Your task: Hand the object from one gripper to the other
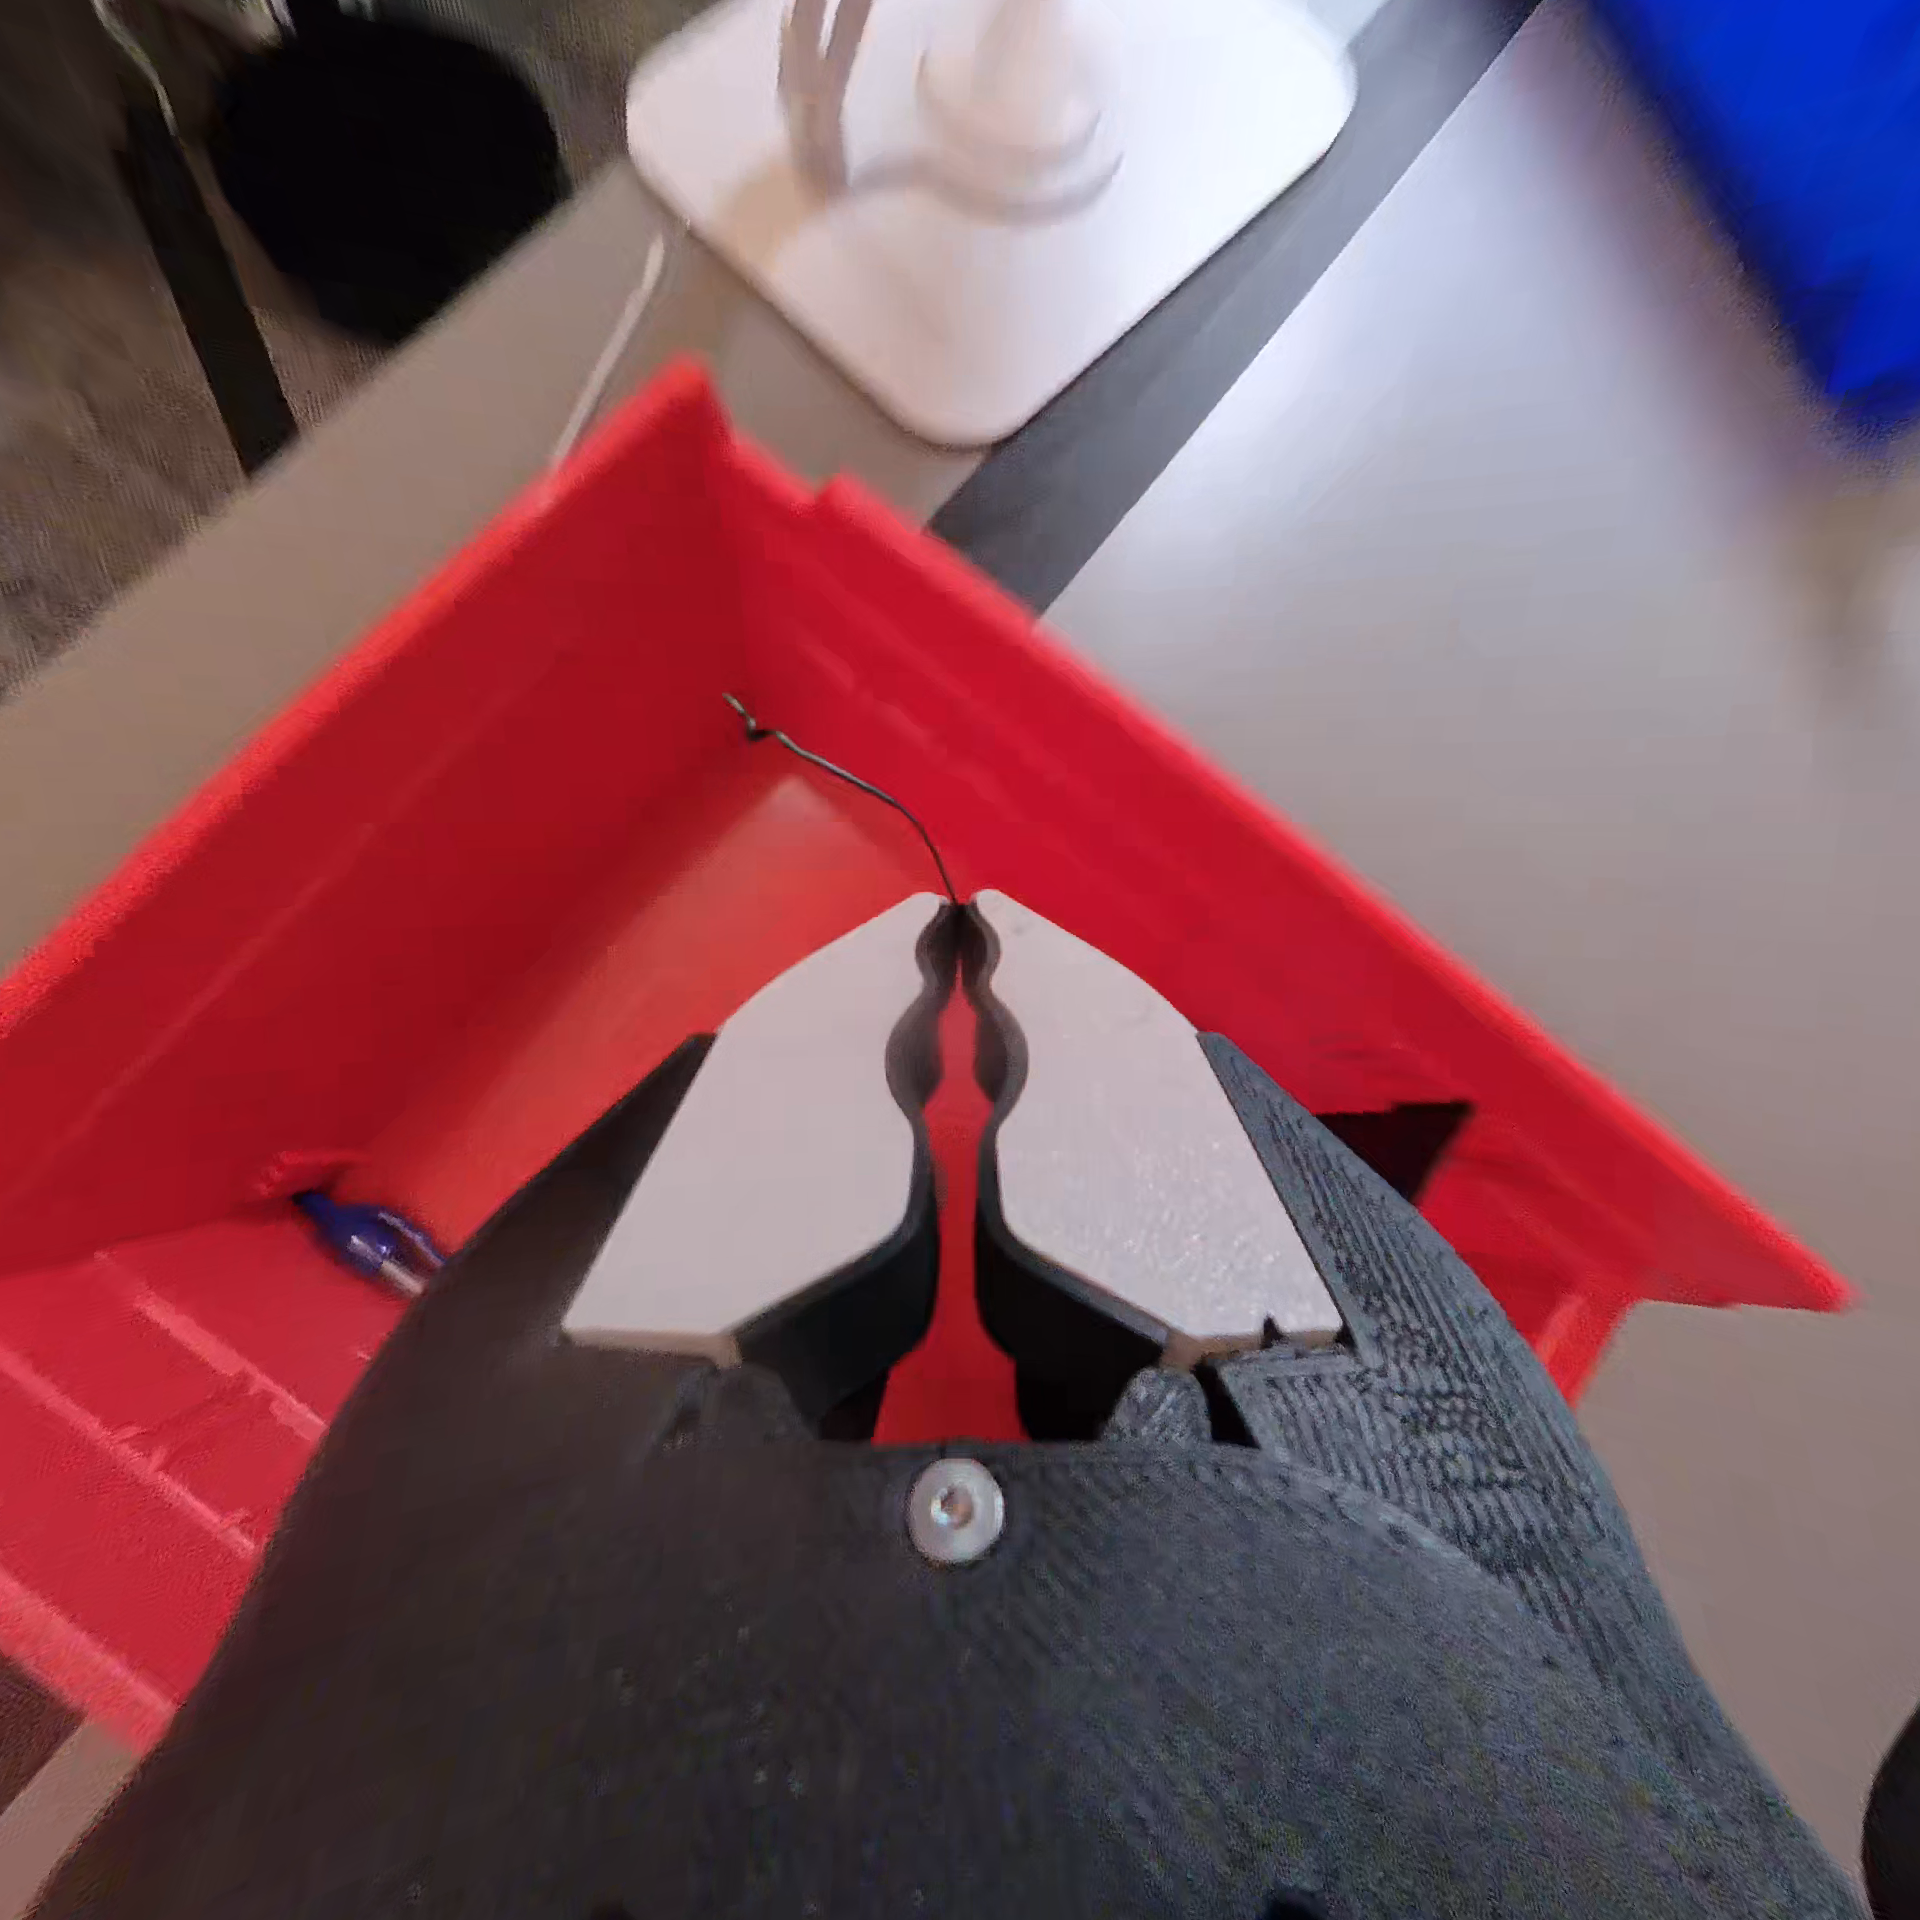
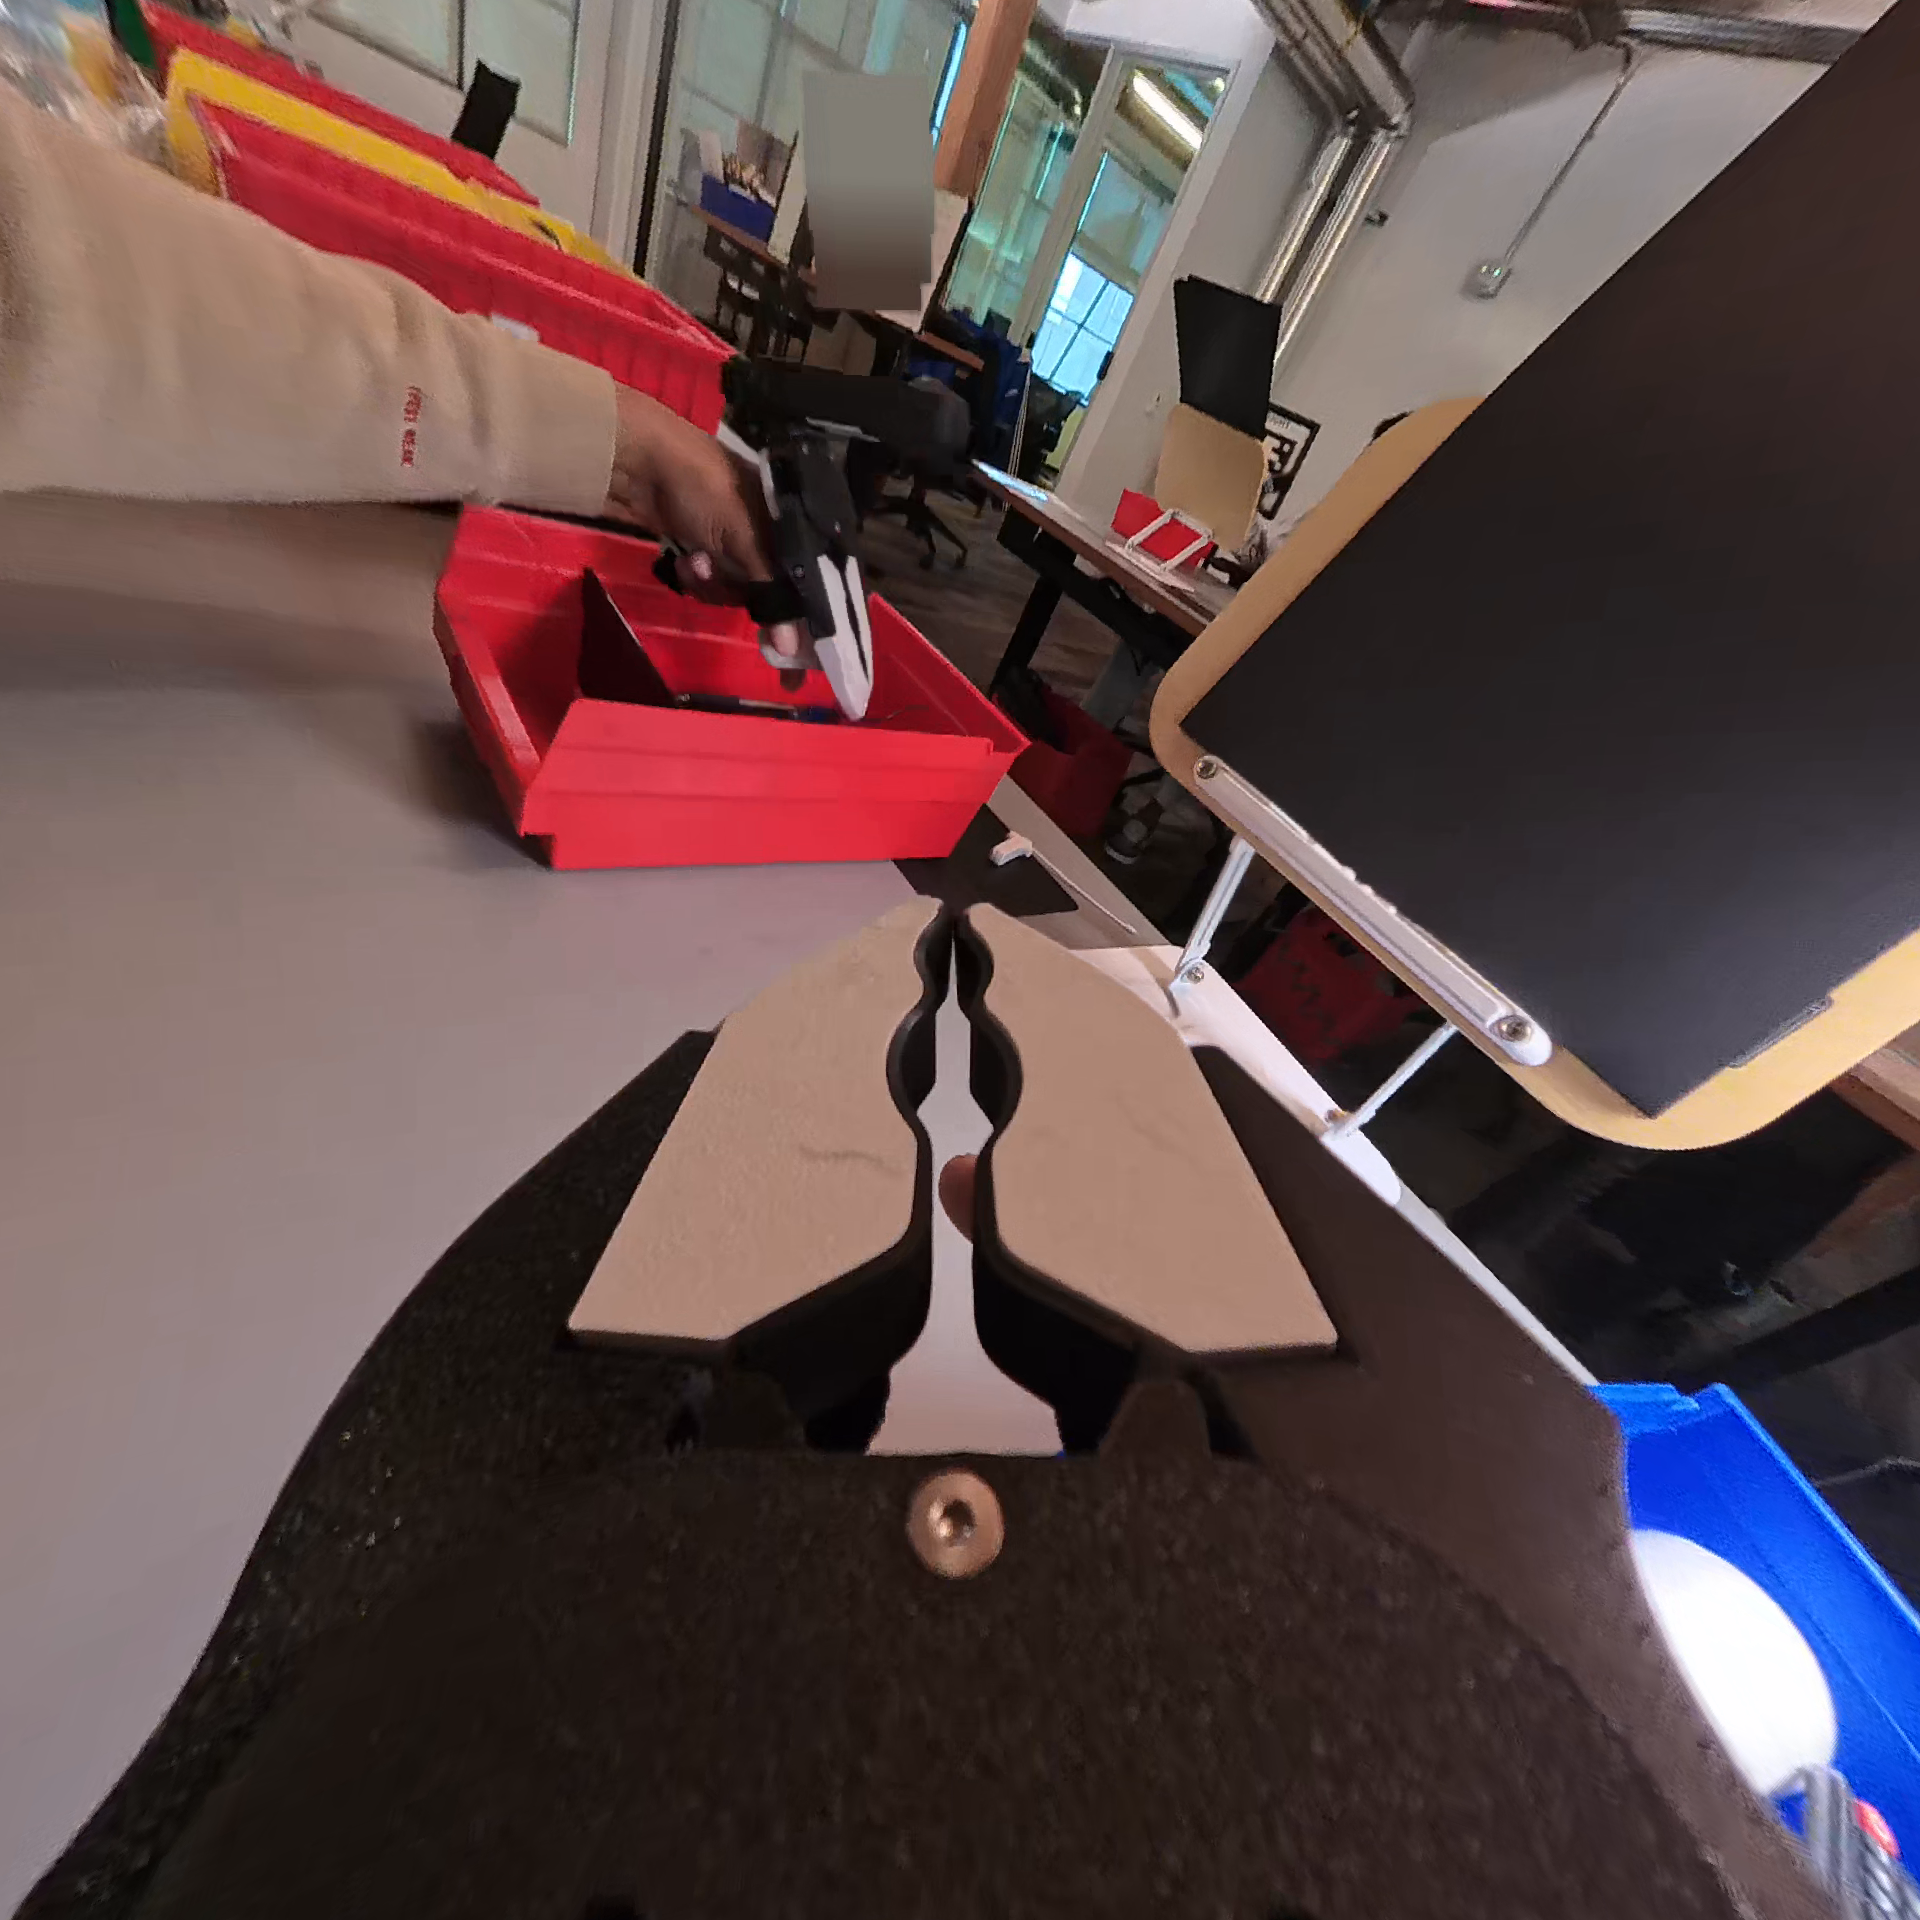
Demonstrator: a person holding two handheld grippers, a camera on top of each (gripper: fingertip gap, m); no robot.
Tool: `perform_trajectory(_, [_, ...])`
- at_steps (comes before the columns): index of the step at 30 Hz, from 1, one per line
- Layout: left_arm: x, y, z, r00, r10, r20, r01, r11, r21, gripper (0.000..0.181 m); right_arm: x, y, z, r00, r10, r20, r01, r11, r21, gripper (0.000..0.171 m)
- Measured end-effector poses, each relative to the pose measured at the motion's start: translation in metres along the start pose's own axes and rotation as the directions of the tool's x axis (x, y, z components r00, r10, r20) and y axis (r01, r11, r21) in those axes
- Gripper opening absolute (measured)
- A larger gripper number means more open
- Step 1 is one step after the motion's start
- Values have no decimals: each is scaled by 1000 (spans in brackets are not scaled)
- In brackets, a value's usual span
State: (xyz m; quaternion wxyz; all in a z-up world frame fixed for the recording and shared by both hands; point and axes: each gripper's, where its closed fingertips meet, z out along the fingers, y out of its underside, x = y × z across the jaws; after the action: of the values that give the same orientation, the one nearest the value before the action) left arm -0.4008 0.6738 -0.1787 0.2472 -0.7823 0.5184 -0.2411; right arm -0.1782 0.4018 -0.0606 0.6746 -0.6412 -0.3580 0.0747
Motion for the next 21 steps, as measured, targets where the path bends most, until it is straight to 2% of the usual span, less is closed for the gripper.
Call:
perform_trajectory(3, [37, -35, -37, 997, 56, -49, -45, 978, 205, 1, 0, -8, -3, 1000, 30, 4, -31, 999, 34, 0])
perform_trajectory(5, [77, -59, -61, 987, 139, -84, -100, 927, 360, 1, -2, -16, -4, 999, 39, 9, -39, 997, 59, 0])
perform_trajectory(7, [126, -77, -83, 966, 246, -86, -169, 844, 509, 0, -8, -26, -5, 998, 53, 25, -55, 994, 92, 0])
perform_trajectory(10, [208, -95, -111, 918, 395, -25, -266, 662, 701, 0, -19, -42, -7, 995, 80, 61, -88, 986, 142, 0])
perform_trajectory(13, [290, -101, -127, 843, 524, 125, -406, 465, 787, 1, -34, -64, -13, 990, 89, 111, -110, 972, 207, 0])
perform_trajectory(15, [336, -104, -132, 795, 576, 192, -459, 364, 810, 1, -42, -83, -21, 987, 83, 138, -117, 959, 258, 1])
perform_trajectory(17, [373, -105, -130, 748, 629, 211, -489, 307, 817, 0, -49, -100, -31, 984, 73, 160, -120, 945, 304, 1])
perform_trajectory(21, [418, -100, -120, 679, 705, 204, -517, 263, 814, 0, -57, -125, -49, 985, 34, 167, -93, 928, 362, 3])
